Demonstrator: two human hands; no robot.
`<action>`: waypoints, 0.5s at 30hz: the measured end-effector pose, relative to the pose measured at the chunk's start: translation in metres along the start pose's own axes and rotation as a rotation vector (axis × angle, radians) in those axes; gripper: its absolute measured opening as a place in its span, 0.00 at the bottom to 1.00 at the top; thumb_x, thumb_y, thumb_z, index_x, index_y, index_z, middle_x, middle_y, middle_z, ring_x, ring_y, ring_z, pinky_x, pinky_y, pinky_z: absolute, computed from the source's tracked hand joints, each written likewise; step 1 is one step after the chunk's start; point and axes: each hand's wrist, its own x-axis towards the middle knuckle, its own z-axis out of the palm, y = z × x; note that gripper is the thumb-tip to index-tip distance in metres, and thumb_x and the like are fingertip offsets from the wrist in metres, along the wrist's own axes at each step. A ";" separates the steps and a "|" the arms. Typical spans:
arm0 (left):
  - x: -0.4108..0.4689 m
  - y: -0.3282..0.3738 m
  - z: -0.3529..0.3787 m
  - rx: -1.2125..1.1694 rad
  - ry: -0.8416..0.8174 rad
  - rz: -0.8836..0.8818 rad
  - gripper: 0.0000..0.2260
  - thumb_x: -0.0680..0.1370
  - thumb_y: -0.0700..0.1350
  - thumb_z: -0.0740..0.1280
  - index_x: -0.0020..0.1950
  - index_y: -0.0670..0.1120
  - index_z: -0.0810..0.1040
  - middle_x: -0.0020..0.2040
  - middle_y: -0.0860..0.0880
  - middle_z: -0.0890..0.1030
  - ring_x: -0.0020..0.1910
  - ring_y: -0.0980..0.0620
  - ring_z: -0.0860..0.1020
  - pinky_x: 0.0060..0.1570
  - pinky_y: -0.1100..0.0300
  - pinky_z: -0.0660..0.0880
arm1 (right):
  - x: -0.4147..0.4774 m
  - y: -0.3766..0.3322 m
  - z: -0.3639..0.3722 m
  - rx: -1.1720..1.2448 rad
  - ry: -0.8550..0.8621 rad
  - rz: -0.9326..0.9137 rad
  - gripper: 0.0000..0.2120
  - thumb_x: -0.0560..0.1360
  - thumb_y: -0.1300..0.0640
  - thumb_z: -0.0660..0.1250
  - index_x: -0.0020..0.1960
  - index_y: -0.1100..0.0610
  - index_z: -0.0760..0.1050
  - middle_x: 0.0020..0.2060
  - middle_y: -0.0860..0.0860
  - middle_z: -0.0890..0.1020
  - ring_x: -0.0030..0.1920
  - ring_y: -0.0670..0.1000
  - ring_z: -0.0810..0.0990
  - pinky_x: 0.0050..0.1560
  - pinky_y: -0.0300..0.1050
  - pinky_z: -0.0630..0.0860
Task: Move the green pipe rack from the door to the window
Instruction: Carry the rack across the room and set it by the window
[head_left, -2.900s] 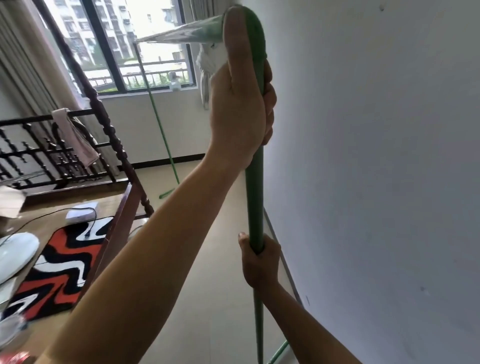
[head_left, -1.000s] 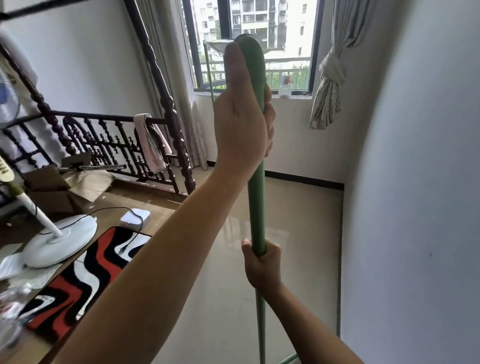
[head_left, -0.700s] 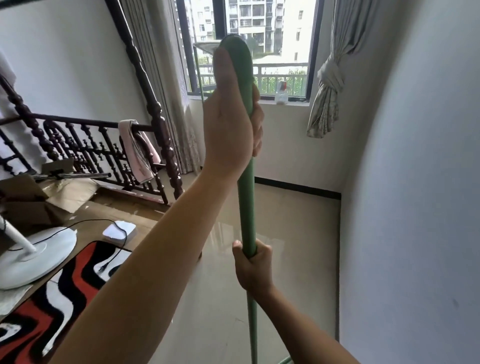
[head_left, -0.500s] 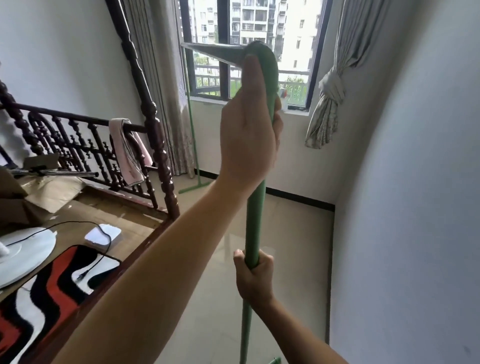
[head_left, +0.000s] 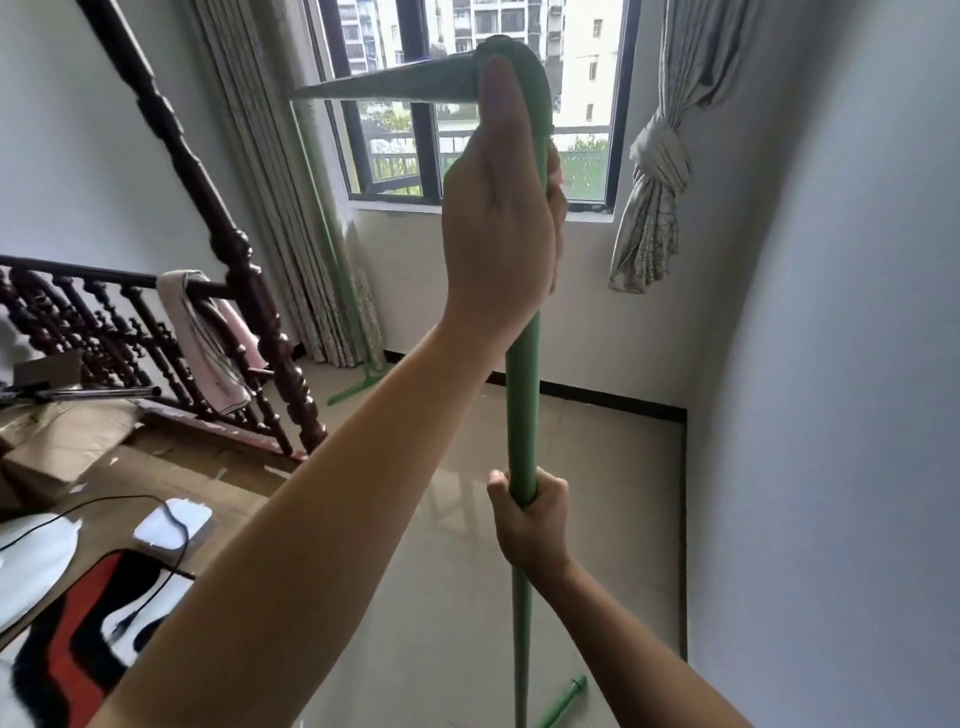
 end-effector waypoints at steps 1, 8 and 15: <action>0.008 -0.010 0.012 0.010 0.003 0.008 0.24 0.86 0.51 0.48 0.40 0.38 0.71 0.28 0.29 0.60 0.21 0.50 0.60 0.21 0.52 0.55 | 0.015 0.007 -0.007 -0.001 0.001 -0.005 0.22 0.72 0.57 0.67 0.26 0.62 0.60 0.22 0.50 0.63 0.23 0.48 0.62 0.24 0.48 0.60; 0.072 -0.090 0.074 0.074 -0.037 0.017 0.23 0.84 0.52 0.48 0.41 0.40 0.71 0.26 0.29 0.63 0.19 0.36 0.59 0.17 0.47 0.59 | 0.125 0.048 -0.047 0.010 -0.002 0.038 0.22 0.72 0.57 0.67 0.27 0.51 0.58 0.23 0.46 0.61 0.25 0.48 0.59 0.25 0.49 0.58; 0.122 -0.144 0.087 0.109 -0.026 0.054 0.19 0.85 0.49 0.47 0.43 0.40 0.70 0.27 0.29 0.63 0.20 0.34 0.58 0.18 0.48 0.57 | 0.195 0.078 -0.045 0.005 -0.086 0.012 0.24 0.72 0.58 0.66 0.26 0.48 0.56 0.20 0.44 0.61 0.24 0.45 0.58 0.25 0.42 0.57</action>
